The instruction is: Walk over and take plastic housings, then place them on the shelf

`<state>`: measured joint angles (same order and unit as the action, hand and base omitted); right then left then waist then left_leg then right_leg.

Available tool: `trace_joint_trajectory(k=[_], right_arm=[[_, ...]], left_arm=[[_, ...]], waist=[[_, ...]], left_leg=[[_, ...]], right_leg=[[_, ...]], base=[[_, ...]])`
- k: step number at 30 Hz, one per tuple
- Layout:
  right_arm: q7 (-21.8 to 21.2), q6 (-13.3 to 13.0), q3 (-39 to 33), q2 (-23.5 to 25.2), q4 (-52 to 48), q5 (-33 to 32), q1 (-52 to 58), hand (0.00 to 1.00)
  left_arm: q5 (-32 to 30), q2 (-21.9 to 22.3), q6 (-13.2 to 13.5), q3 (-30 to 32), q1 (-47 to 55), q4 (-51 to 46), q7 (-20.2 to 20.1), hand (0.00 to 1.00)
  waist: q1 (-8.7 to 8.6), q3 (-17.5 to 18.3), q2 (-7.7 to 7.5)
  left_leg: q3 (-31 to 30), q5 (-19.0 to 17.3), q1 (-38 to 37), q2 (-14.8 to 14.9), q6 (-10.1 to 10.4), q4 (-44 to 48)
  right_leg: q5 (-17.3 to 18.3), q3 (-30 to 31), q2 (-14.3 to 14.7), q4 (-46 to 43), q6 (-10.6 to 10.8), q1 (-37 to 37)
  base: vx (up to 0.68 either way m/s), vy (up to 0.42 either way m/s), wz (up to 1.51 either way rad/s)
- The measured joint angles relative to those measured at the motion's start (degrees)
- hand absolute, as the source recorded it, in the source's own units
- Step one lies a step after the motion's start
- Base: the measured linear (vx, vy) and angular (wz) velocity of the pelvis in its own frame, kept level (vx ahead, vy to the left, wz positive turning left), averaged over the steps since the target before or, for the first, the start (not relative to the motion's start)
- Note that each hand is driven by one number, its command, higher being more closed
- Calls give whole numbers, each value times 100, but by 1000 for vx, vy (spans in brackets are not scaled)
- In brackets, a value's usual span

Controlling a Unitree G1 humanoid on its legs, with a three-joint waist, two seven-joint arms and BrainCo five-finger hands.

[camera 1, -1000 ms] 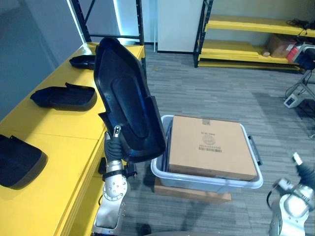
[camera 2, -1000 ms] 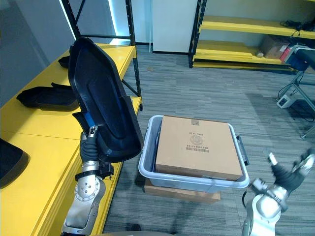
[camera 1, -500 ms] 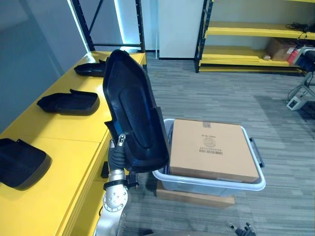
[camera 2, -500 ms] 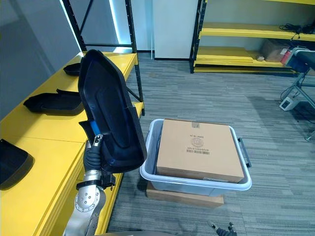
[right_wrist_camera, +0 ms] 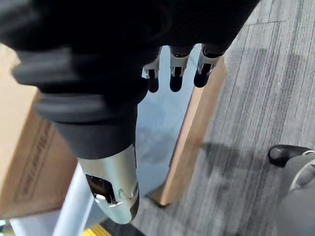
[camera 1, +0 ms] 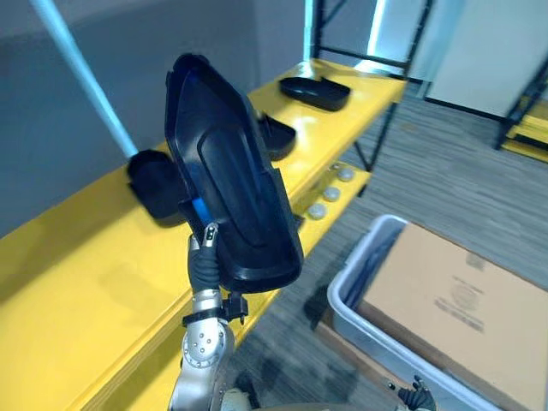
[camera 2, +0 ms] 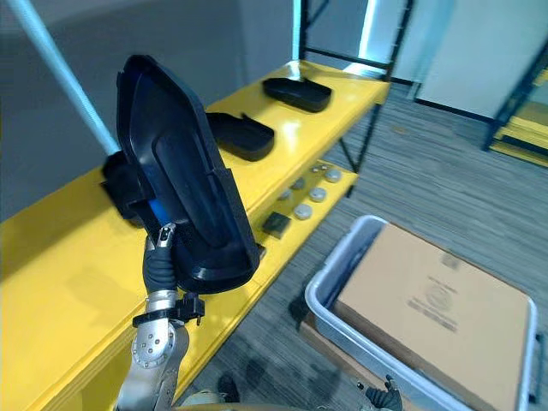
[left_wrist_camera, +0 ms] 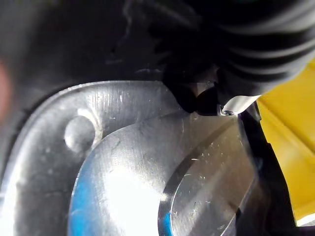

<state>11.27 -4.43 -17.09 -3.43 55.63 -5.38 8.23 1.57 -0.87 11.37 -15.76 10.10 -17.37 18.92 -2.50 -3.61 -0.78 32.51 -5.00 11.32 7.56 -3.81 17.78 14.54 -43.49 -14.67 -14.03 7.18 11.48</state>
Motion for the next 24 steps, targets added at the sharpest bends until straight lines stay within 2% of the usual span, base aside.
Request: trace_joint_trajectory(k=[2,3,4,5,6,8,9,10,11,12,13,14,17,20,24], right_arm=[[1,30,-3,-8,53,110,-169,0],[0,42,-4,-20,49,156,-215,0],[-3,43,-6,-23,49,161,-217,0],[-13,44,5,-16,58,166,-202,0],[-18,40,7,12,76,165,-206,0],[-26,50,27,96,98,166,-155,0],[-26,59,32,102,97,165,-144,0],[-21,61,151,92,93,165,-51,0],[-22,62,259,101,59,165,20,0],[-21,64,292,131,20,164,75,0],[-13,66,384,212,-85,162,219,0],[-19,85,408,196,-139,160,276,0],[-19,87,461,190,-491,159,356,0],[-16,70,475,262,-648,160,353,0],[-11,63,471,347,-693,162,388,0]], left_arm=[[5,15,4,-32,-24,2,1,100],[-1,4,4,-45,-26,4,-4,100],[-2,13,3,-55,-26,5,-1,100],[-4,2,8,-63,-23,15,5,100],[-5,-9,15,-39,-32,23,9,100],[-3,-10,34,55,-58,138,138,100],[-5,-11,33,51,-63,209,146,100],[-6,-18,27,10,-59,357,141,100],[-6,-17,24,-3,-55,395,136,100],[-6,-17,25,-7,-52,397,136,100],[-8,-19,30,-10,-53,385,136,100],[-6,79,13,-15,-20,425,144,100],[-6,195,22,-57,-11,380,122,100],[2,194,20,-105,12,376,97,100],[3,204,20,-141,12,376,4,100]], waist=[[-3,-38,-58],[-9,-71,-57],[-7,-56,-23],[-19,-75,5],[-40,-98,1],[-98,-133,-48],[-127,-168,-53],[-217,-194,-37],[-244,-185,-57],[-269,-195,-95],[-260,-186,-291],[-238,-195,-252],[8,-119,-79],[56,-119,-141],[86,-36,-231]], left_leg=[[-233,-120,35,-221,-111,62],[-421,-194,-32,-339,-149,75],[-509,-236,-88,-382,-158,32],[-705,-319,-224,-445,-176,-47],[-869,-328,-280,-484,-162,-87],[-1266,-316,-495,-623,-137,-330],[-1416,-282,-585,-673,-92,-403],[-1624,-246,-672,-699,-31,-436],[-1765,-232,-680,-751,-10,-418],[-1855,-232,-653,-798,-4,-390],[-1973,-274,-682,-963,57,-321],[-2074,-320,-698,-938,106,-240],[-2140,-367,-620,-640,251,-182],[-2113,-288,-811,-488,405,-402],[-2123,-237,-940,-482,480,-584]], right_leg=[[-28,-97,-251,-425,-14,25],[-99,-11,-452,-980,-134,-11],[-174,153,-552,-1324,-265,-84],[-327,794,-641,-2030,-630,-345],[-163,1249,-552,-2218,-614,-483],[407,2647,-17,-2387,-613,-1082],[507,3047,166,-2375,-623,-1251],[589,3811,537,-2211,-566,-1621],[588,4201,728,-1936,-456,-1757],[506,4369,779,-1674,-397,-1809],[-79,4490,702,-1103,-376,-1882],[-53,4428,670,-1123,-256,-1804],[-252,4207,934,-558,-422,-1599],[-448,4108,1084,-114,-511,-1255],[-500,4064,1109,96,-526,-1072]], base=[[155,190,88],[157,209,84],[146,143,83],[160,118,66],[194,70,80],[193,41,89],[157,22,118],[151,-24,113],[144,-41,111],[126,-83,90],[169,-153,87],[142,-141,65],[147,-143,14],[70,-108,4],[17,-26,4]])
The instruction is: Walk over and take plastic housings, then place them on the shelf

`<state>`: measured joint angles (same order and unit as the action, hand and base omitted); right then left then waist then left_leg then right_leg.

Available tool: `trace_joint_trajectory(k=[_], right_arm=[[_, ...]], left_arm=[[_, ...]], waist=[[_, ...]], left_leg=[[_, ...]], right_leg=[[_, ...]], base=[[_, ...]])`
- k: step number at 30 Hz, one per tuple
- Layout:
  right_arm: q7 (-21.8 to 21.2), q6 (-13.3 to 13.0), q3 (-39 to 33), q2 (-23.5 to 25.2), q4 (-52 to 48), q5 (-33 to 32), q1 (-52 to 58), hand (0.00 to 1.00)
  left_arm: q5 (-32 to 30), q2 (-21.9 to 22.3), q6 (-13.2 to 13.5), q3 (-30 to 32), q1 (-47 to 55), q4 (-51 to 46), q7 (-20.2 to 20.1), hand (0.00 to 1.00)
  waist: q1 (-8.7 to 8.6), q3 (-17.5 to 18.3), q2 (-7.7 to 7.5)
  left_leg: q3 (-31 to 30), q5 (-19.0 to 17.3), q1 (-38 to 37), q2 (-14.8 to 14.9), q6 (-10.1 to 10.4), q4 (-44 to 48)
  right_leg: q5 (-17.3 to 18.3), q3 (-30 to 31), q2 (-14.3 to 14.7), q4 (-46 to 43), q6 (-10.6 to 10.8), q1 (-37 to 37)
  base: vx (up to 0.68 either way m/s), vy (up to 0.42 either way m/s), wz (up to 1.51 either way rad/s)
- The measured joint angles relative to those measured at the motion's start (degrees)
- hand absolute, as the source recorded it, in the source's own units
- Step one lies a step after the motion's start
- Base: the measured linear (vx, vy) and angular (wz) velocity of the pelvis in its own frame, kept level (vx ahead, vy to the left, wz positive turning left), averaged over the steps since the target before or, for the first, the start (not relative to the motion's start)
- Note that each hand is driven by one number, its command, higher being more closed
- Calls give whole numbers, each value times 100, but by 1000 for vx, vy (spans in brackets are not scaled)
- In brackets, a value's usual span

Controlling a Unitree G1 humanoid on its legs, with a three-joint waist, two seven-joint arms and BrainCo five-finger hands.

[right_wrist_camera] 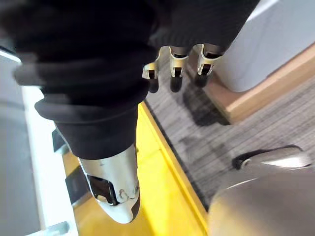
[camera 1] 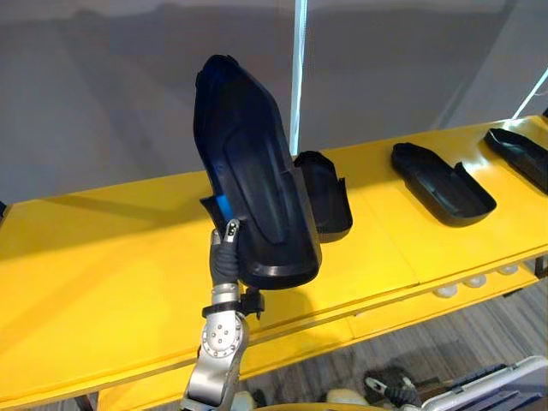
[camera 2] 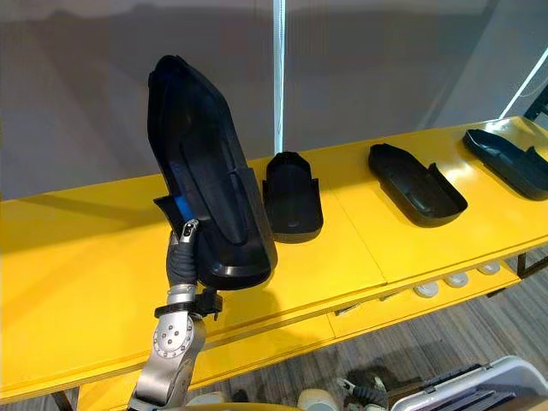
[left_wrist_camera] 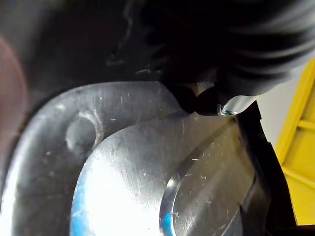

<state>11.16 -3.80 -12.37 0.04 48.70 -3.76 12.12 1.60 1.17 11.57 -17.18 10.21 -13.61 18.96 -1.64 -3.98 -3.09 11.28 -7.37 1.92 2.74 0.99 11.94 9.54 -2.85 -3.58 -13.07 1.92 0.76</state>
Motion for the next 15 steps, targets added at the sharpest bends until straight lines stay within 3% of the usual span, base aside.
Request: trace_joint_trajectory(k=[3,6,8,9,12,14,15], right_arm=[[13,-6,2,29,-3,-2,83,0],[38,-10,40,31,2,-4,128,0],[106,-11,44,14,47,-6,113,0],[120,-19,45,4,221,-4,52,0],[136,18,-5,-138,687,1,-170,0],[134,25,-14,-213,829,48,-162,0],[133,35,-20,-235,868,58,-157,0]], left_arm=[[0,27,-5,-11,6,0,-1,100],[-3,35,-7,-19,4,-18,-2,100],[-1,31,-7,16,-4,-76,9,100],[0,34,-7,44,-31,-81,10,100],[29,14,-5,60,-12,-81,9,100],[194,16,11,55,-27,-78,0,100],[241,42,13,34,-30,-78,0,100]], waist=[[112,44,-47],[90,37,-65],[83,22,-89],[40,-2,-121],[-33,-7,-124],[-137,27,-42],[-162,48,6]], left_leg=[[-102,37,8,-11,18,-13],[-168,21,104,-57,59,-42],[694,-197,197,319,60,175],[1072,-277,352,570,-50,582],[1066,-428,583,1064,-264,1644],[772,-385,463,1552,-168,1778],[668,-284,417,1643,-95,1631]], right_leg=[[-121,-54,17,238,8,133],[-125,-321,-73,244,9,149],[-149,-510,-154,221,0,91],[-150,-722,-263,168,-2,-2],[-168,-894,-668,18,59,-125],[-272,-1012,-1010,9,361,-128],[-305,-1044,-1072,7,508,-152]], base=[[-15,11,8],[-51,13,41],[-93,21,62],[-97,60,70],[-85,228,53],[-53,439,49],[-48,565,50]])
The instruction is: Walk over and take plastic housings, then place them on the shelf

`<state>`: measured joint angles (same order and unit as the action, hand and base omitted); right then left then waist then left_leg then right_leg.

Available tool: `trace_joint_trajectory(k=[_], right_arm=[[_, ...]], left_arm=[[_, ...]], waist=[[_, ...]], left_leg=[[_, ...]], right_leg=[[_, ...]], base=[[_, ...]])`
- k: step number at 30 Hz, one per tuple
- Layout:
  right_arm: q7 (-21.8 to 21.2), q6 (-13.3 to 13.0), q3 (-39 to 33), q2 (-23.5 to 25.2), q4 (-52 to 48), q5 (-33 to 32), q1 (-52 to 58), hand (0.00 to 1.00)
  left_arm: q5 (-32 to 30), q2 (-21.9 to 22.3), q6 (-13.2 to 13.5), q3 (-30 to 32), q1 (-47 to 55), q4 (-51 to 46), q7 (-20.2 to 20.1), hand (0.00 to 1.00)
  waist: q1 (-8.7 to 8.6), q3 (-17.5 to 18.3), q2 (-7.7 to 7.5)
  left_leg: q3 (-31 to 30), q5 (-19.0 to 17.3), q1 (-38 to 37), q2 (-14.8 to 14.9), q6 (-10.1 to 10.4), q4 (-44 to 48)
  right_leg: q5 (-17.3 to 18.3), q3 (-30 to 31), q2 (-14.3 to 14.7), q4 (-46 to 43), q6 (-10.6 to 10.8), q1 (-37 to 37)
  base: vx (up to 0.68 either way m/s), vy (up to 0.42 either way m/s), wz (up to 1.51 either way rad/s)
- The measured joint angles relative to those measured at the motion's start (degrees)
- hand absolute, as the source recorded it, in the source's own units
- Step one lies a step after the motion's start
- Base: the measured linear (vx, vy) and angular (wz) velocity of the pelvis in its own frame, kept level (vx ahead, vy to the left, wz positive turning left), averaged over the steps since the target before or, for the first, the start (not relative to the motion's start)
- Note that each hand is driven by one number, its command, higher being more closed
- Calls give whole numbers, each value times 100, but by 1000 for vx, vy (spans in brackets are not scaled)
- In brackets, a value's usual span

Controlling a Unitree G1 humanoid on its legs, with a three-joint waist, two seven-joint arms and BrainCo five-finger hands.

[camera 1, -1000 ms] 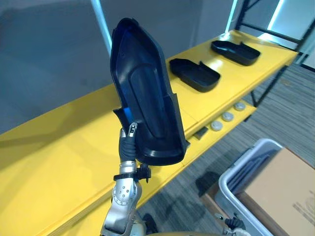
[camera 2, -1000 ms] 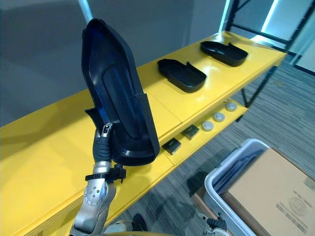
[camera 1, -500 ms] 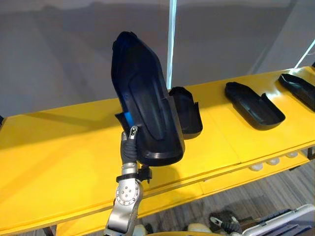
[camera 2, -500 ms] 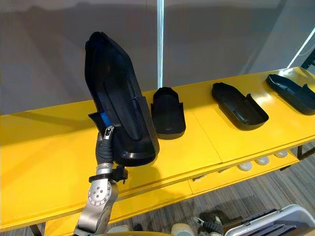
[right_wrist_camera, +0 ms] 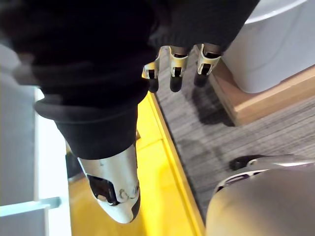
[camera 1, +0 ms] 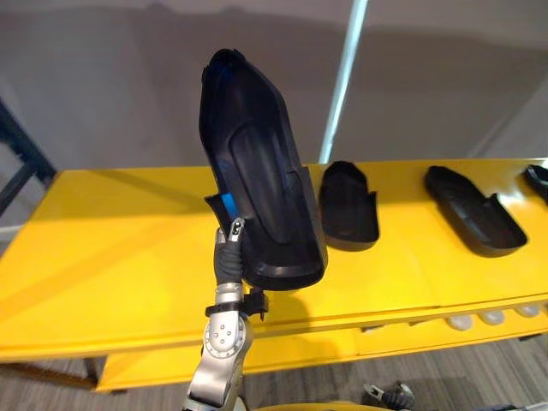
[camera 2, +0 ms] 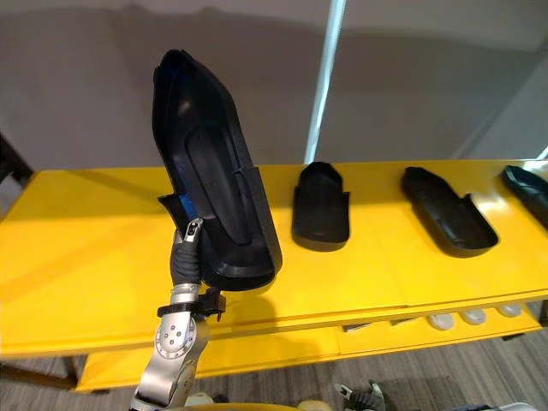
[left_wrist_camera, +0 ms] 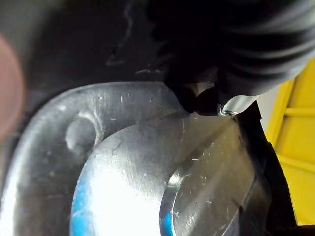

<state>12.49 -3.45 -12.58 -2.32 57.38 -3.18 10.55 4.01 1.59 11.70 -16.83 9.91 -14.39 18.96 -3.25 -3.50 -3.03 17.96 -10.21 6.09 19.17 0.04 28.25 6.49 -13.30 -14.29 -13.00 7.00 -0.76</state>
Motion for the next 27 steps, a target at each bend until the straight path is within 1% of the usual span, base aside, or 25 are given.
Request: trace_joint_trajectory(k=[1,2,3,4,5,6,7,8,9,10,11,12,13,14,15,16,17,18,19,20,22,24,25,27], right_arm=[[0,14,-86,-75,36,40,4,0],[10,24,-134,-36,70,55,-28,0],[-3,18,-151,18,106,55,-27,0],[7,1,-236,143,232,54,-25,0],[12,3,-274,187,286,53,-39,0],[11,-2,-273,191,299,55,-38,0],[12,-7,-271,190,303,55,-43,0],[15,-2,-259,188,302,69,-47,0],[13,-8,-222,164,305,95,-49,0],[8,10,-184,50,309,145,-131,0],[12,23,-140,-32,284,157,-311,0],[7,18,-118,-34,232,156,-357,0],[3,12,-45,-20,150,161,-337,0],[-13,16,2,-13,113,161,-284,0],[-26,22,79,32,-56,154,-143,0],[-25,16,108,46,-100,148,-98,0],[-29,9,126,10,-105,142,-44,0],[-27,28,117,30,-87,138,50,0],[-26,39,106,45,-86,132,89,0],[-28,39,71,67,-93,119,114,0],[-30,41,4,113,-145,101,136,0],[-30,24,3,144,-309,99,115,0],[-31,12,-11,182,-396,98,102,0],[-30,-11,-3,227,-493,98,90,0]], left_arm=[[59,88,7,-16,-8,16,4,100],[143,70,11,-16,-62,97,14,100],[186,9,9,5,-110,152,40,100],[246,-161,4,23,-192,289,123,100],[269,-294,-1,82,-201,376,136,100],[269,-333,-9,114,-198,393,135,100],[268,-409,0,131,-204,397,135,100],[261,-478,4,128,-205,400,130,100],[260,-507,4,130,-205,403,125,100],[252,-533,4,171,-200,439,124,100],[249,-531,2,201,-202,489,124,100],[248,-526,1,205,-204,524,124,100],[232,-497,-12,177,-206,601,113,100],[200,-442,-28,130,-190,621,112,100],[174,-369,-8,44,-206,574,101,100],[154,-341,0,10,-238,577,94,100],[123,-255,-28,-65,-280,600,90,100],[37,-230,-37,-184,-279,590,13,100],[-30,-222,-37,-205,-279,588,-21,100],[-45,-223,-39,-202,-279,585,-20,100],[-50,-219,-43,-150,-280,517,-14,100],[-68,-219,-53,4,-279,421,-3,100],[-86,-218,-56,101,-274,371,-2,100],[-87,-218,-58,185,-269,351,4,100]], waist=[[-83,82,215],[-176,71,175],[-227,62,89],[-225,43,-73],[-209,54,-141],[-203,52,-147],[-175,43,-164],[-119,34,-165],[-81,23,-140],[-23,21,-72],[-47,-48,56],[-114,-135,99],[-203,-202,71],[-201,-234,68],[-197,-214,37],[-213,-207,9],[-250,-220,56],[-240,-219,65],[-231,-221,51],[-229,-213,37],[-213,-188,8],[-133,-178,-8],[-44,-163,-26],[-12,-111,-45]], left_leg=[[-363,231,-116,54,439,-462],[-500,-22,-136,-239,828,-740],[-551,-71,-88,-386,884,-797],[-605,-78,44,-613,861,-771],[-666,-169,224,-646,787,-539],[-677,-255,304,-653,757,-390],[-659,-444,435,-616,717,-96],[-564,-648,527,-587,680,207],[-456,-741,563,-546,683,316],[-178,-871,637,-475,602,355],[101,-807,584,-489,469,123],[168,-743,523,-520,405,-11],[238,-654,352,-565,355,-212],[301,-604,214,-617,345,-369],[292,-570,187,-710,340,-406],[268,-559,201,-757,347,-405],[175,-490,185,-802,349,-498],[92,-316,71,-922,308,-712],[53,-176,-19,-985,338,-872],[22,-56,-100,-1017,335,-1034],[24,79,-191,-1011,372,-1231],[102,164,-295,-945,408,-1392],[203,208,-407,-907,452,-1505],[292,257,-519,-854,482,-1652]], right_leg=[[-72,-97,-78,13,275,-79],[-162,-128,-269,107,346,-73],[-196,-131,-366,168,334,-53],[-378,-149,-516,353,296,-29],[-668,-268,-518,514,340,35],[-788,-313,-507,569,364,51],[-897,-277,-497,623,392,26],[-913,-103,-508,612,382,-106],[-954,-15,-507,595,313,-208],[-1212,21,-495,490,-166,-535],[-1383,-18,-429,336,-739,-852],[-1079,57,-343,-209,-621,-1014],[-505,243,-92,-953,-295,-1090],[-7,476,218,-1292,-253,-1077],[594,866,757,-1263,-153,-921],[834,1037,927,-1096,-290,-831],[815,1220,1035,-936,-324,-745],[714,1146,991,-802,-385,-641],[665,1074,962,-699,-349,-538],[610,1000,944,-592,-359,-441],[514,930,956,-379,-377,-299],[370,967,1032,-127,-415,-172],[274,1039,1096,32,-437,-96],[159,1092,1148,195,-463,-25]], base=[[-33,513,60],[-43,515,70],[-59,451,70],[-77,342,54],[-83,300,37],[-99,275,6],[-139,264,-33],[-155,247,-57],[-256,252,-106],[-242,216,-124],[-287,266,-117],[-168,171,-69],[-145,129,-44],[-106,66,-49],[-85,36,-43],[-62,45,-12],[20,24,27],[49,25,40],[93,-13,42],[69,-35,31],[91,-50,21],[63,-32,-13],[36,-34,-31],[27,-35,-27]])
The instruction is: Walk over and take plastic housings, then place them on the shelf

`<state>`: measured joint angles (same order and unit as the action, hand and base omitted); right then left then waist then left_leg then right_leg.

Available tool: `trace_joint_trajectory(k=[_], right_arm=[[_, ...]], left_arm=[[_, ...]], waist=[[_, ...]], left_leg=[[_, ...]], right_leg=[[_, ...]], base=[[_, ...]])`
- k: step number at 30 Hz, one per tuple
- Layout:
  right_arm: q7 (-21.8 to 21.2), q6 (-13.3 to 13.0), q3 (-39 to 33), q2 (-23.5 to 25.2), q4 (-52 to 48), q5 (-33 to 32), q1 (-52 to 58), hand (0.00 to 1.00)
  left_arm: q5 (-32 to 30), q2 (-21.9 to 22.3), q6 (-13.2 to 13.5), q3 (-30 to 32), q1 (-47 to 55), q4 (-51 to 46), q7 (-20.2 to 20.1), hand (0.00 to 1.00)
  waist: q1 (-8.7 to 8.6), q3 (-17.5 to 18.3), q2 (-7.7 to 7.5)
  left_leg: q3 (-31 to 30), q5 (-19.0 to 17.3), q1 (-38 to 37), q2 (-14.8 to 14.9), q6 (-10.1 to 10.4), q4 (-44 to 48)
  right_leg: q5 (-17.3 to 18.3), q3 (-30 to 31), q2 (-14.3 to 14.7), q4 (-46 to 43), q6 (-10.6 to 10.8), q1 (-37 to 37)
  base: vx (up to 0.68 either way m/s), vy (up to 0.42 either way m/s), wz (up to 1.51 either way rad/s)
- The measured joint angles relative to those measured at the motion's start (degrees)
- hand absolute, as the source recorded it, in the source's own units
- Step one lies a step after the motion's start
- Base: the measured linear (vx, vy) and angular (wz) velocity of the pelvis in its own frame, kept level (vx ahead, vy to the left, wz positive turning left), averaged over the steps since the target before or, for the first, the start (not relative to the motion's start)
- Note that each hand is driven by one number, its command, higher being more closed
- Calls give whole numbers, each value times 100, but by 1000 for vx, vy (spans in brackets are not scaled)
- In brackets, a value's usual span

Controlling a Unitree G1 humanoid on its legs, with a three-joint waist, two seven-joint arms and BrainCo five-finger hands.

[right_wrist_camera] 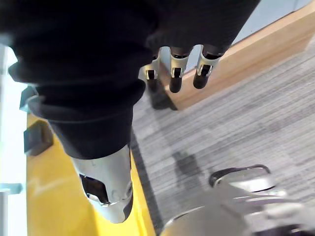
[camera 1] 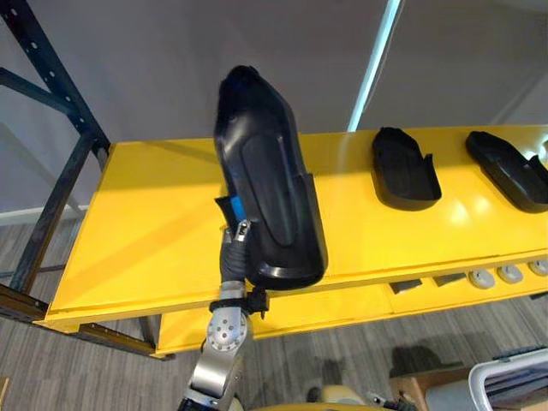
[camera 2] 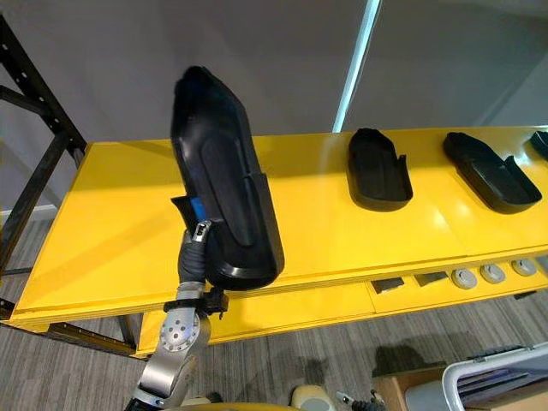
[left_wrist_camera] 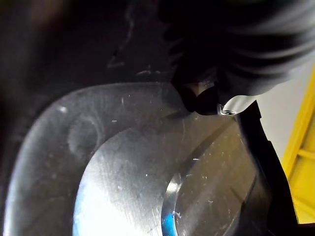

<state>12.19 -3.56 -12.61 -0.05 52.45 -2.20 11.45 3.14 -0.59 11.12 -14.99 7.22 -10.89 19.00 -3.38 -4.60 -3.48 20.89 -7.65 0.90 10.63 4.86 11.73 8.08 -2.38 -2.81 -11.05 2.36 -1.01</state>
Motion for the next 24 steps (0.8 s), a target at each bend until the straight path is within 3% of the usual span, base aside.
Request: trace_joint_trajectory(k=[3,8,13,15,24], right_arm=[[1,5,5,19,1,4,-51,0],[0,19,4,25,18,16,-14,0],[-20,58,4,-35,54,78,32,0],[-99,85,-23,-56,69,82,22,0],[-245,150,-42,-150,260,236,-10,0]], left_arm=[[-166,54,-70,40,0,1,-2,100],[-441,41,-204,379,-17,88,18,100],[-630,-261,-526,1040,-665,1200,139,100],[-739,-462,-656,1343,-1027,1709,254,100],[-832,-1159,-1003,1773,-2304,3379,354,100]], waist=[[84,35,-8],[83,108,-80],[59,290,1],[-81,305,99],[-211,270,114]], left_leg=[[149,62,-133,45,23,-166],[282,112,-183,18,-15,-267],[354,691,-518,-233,-46,-1160],[310,978,-678,-323,-36,-1678],[260,1005,-468,-366,-6,-1761]], right_leg=[[-223,117,69,227,15,70],[-410,214,51,536,42,154],[-575,191,-17,759,32,175],[-617,79,-2,862,8,161],[-700,53,51,1133,-13,54]], base=[[-6,-5,-28],[-62,5,-13],[-121,-5,-1],[-148,-17,18],[-45,-10,-1]])
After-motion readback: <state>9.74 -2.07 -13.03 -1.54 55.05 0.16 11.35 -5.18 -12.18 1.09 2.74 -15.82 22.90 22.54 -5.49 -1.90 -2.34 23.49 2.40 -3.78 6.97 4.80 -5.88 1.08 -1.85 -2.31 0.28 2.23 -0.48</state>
